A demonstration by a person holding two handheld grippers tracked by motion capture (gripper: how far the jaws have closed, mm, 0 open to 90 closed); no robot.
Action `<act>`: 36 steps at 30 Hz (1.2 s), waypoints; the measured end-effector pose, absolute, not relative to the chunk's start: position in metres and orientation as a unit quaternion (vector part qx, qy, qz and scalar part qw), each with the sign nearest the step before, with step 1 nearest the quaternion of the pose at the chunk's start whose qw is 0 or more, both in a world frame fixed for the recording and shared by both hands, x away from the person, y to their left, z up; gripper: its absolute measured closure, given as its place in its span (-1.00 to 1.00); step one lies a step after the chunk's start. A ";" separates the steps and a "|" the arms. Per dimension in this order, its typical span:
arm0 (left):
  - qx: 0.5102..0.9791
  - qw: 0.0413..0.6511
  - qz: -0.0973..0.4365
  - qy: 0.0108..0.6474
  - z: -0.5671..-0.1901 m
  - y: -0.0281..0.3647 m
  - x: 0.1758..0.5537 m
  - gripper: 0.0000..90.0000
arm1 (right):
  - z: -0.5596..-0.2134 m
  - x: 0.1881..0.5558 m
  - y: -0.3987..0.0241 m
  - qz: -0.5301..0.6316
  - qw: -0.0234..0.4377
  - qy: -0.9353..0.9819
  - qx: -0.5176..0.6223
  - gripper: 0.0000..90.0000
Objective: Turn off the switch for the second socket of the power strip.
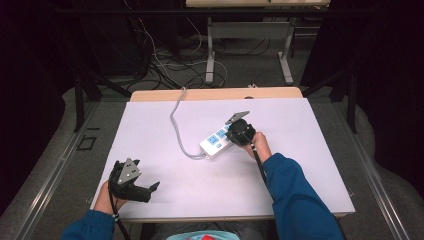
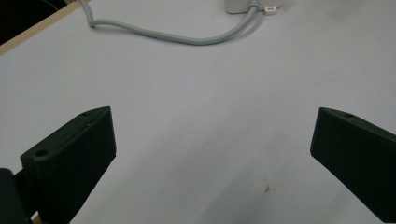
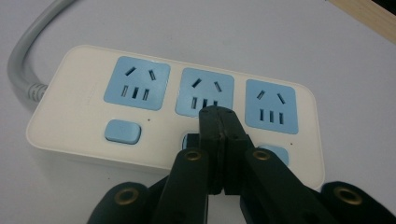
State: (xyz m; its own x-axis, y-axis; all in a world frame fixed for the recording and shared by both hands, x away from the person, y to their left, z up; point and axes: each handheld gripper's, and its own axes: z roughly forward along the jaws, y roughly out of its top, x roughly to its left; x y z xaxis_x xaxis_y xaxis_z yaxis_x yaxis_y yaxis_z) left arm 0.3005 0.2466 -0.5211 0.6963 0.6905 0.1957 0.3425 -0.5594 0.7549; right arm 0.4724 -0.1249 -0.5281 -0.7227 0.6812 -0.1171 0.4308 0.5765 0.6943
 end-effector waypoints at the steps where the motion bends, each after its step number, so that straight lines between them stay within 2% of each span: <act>1: 0.849 0.356 0.243 0.305 -0.521 0.247 0.300 -1.00 | -0.528 0.473 -0.125 0.329 0.192 0.869 0.314 1.00; 30: 0.848 0.360 0.240 0.307 -0.521 0.247 0.300 -1.00 | -0.521 0.471 -0.127 0.347 0.197 0.858 0.324 1.00; 36: 0.847 0.361 0.239 0.308 -0.521 0.247 0.300 -1.00 | -0.518 0.471 -0.129 0.349 0.199 0.853 0.333 0.92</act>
